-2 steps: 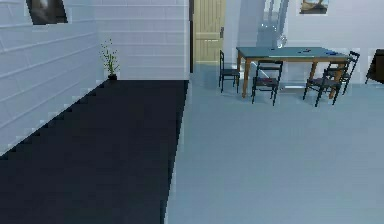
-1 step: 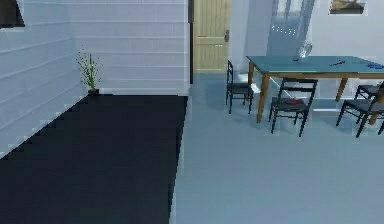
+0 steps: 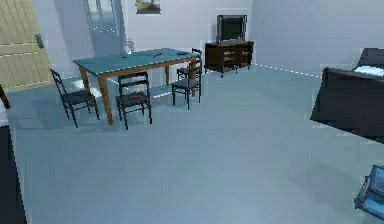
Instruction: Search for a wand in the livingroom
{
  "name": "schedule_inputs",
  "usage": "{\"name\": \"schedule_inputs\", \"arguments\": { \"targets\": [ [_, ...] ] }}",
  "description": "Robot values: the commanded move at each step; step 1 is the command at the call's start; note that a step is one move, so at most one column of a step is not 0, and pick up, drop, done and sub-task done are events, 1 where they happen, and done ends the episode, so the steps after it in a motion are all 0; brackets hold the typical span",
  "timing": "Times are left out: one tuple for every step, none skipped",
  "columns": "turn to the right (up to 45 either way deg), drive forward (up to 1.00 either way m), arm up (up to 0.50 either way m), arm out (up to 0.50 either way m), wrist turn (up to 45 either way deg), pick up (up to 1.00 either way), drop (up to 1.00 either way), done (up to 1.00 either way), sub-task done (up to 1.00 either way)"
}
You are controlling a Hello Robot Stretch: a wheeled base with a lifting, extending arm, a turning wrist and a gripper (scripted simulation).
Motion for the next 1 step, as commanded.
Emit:
{"name": "schedule_inputs", "arguments": {
  "targets": [
    [0.0, 1.00, 0.00, 0.00, 0.0, 0.00, 0.00, 0.00, 0.00]
  ]
}}
